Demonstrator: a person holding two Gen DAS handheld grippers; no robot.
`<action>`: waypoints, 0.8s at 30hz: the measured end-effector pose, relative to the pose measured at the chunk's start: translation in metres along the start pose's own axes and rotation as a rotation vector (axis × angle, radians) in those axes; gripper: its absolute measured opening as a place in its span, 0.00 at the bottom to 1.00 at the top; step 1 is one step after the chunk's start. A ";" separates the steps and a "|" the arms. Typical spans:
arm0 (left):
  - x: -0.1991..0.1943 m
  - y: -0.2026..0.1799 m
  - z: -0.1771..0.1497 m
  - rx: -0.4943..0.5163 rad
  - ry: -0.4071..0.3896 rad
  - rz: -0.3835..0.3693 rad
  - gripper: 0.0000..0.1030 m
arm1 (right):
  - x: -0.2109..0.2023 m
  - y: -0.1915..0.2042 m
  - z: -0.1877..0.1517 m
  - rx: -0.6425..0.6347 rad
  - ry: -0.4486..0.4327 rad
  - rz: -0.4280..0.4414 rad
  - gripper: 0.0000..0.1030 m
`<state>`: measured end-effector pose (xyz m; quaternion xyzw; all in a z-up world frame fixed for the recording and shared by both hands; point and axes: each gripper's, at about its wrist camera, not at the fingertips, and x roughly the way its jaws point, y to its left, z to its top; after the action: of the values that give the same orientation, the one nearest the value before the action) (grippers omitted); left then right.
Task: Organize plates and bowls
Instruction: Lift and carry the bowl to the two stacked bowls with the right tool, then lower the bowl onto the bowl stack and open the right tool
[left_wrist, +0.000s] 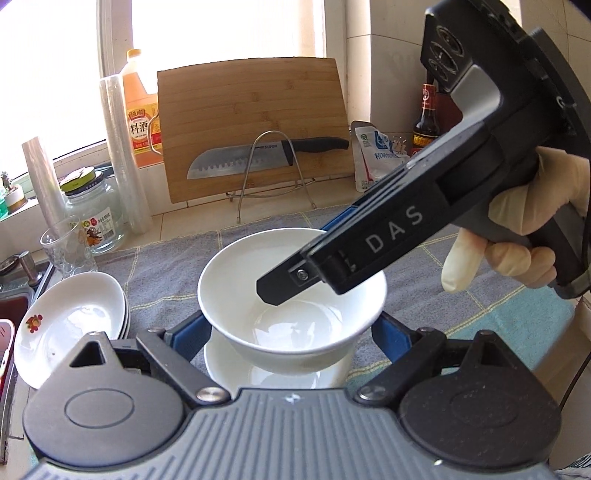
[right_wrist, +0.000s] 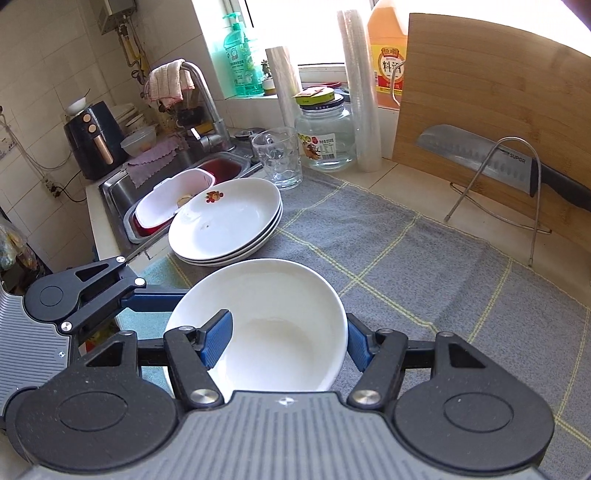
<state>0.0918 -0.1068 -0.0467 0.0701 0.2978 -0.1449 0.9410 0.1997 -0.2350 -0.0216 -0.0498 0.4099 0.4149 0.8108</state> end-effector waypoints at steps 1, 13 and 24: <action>0.000 0.001 -0.001 -0.003 0.003 0.002 0.90 | 0.002 0.001 0.000 -0.003 0.003 0.002 0.68; 0.006 0.007 -0.011 -0.010 0.049 -0.011 0.90 | 0.021 0.004 -0.004 0.006 0.045 0.000 0.68; 0.013 0.009 -0.011 -0.016 0.075 -0.034 0.90 | 0.025 0.003 -0.007 0.016 0.056 -0.006 0.68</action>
<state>0.0985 -0.0993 -0.0631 0.0632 0.3352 -0.1558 0.9270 0.2011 -0.2203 -0.0428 -0.0563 0.4355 0.4079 0.8005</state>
